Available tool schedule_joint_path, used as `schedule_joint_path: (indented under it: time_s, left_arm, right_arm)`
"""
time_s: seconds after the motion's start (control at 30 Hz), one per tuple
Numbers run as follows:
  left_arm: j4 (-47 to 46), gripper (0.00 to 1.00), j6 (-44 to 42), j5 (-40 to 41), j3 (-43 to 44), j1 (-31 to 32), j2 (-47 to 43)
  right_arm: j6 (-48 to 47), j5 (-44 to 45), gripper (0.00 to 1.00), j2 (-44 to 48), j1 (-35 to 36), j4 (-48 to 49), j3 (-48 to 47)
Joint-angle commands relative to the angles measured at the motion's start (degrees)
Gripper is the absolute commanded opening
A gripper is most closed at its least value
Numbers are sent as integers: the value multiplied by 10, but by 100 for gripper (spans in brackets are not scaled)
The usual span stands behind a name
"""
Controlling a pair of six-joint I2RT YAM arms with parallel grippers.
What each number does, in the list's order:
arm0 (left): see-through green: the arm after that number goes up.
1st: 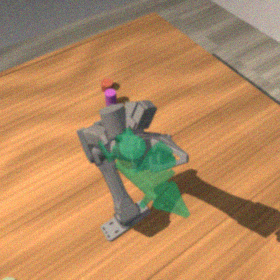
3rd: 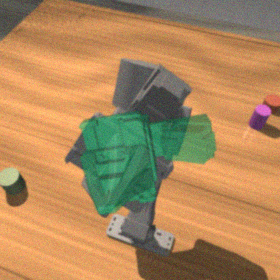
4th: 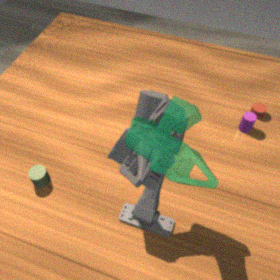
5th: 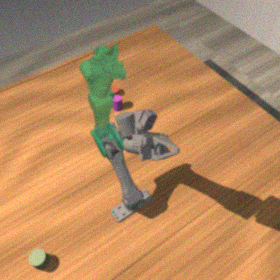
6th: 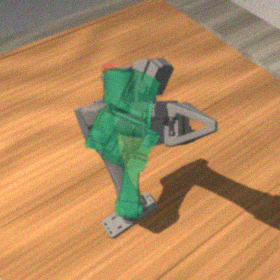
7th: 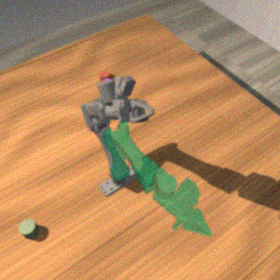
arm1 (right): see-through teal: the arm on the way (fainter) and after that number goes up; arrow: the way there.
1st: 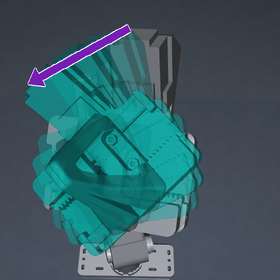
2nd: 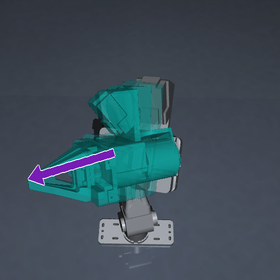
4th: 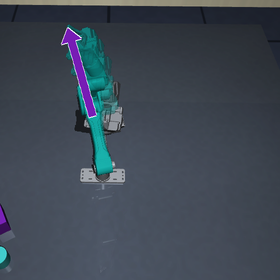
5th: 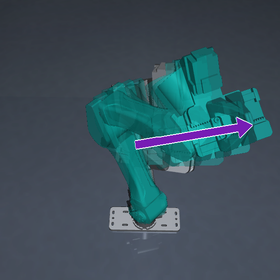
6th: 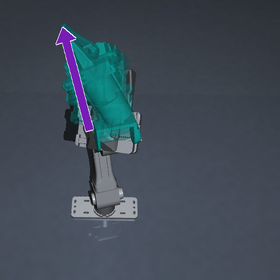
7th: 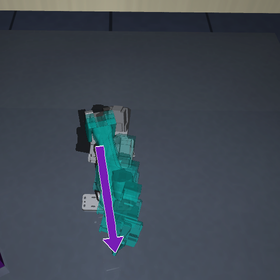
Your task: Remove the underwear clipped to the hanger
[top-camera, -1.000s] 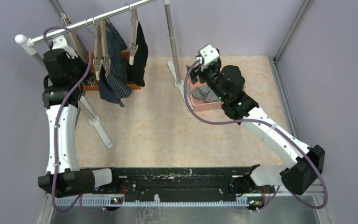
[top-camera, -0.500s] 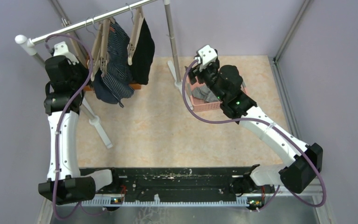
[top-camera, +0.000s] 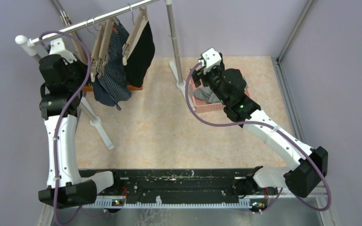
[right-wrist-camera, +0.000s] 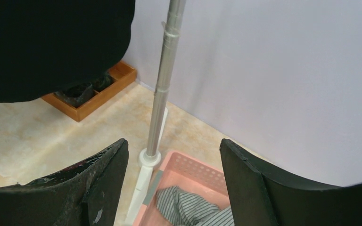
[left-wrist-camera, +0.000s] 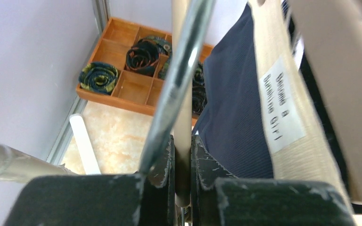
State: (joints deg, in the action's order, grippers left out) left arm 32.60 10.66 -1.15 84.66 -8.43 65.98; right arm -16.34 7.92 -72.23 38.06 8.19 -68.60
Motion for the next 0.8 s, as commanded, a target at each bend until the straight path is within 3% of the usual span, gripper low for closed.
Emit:
schedule_joint_path:
  time_s: [0.0, 0.23, 0.77]
  left_arm:
    - [14, 0, -7, -7, 62, -4, -1]
    - [24, 0, -9, 2, 107, -4, 13]
    - [-66, 0, -29, 31, 107, -4, 19]
  right_arm:
    - [-12, 45, 72, 35, -2, 26, 17]
    - [-6, 45, 72, 37, -2, 37, 31]
    - [-9, 52, 72, 13, -2, 35, 28]
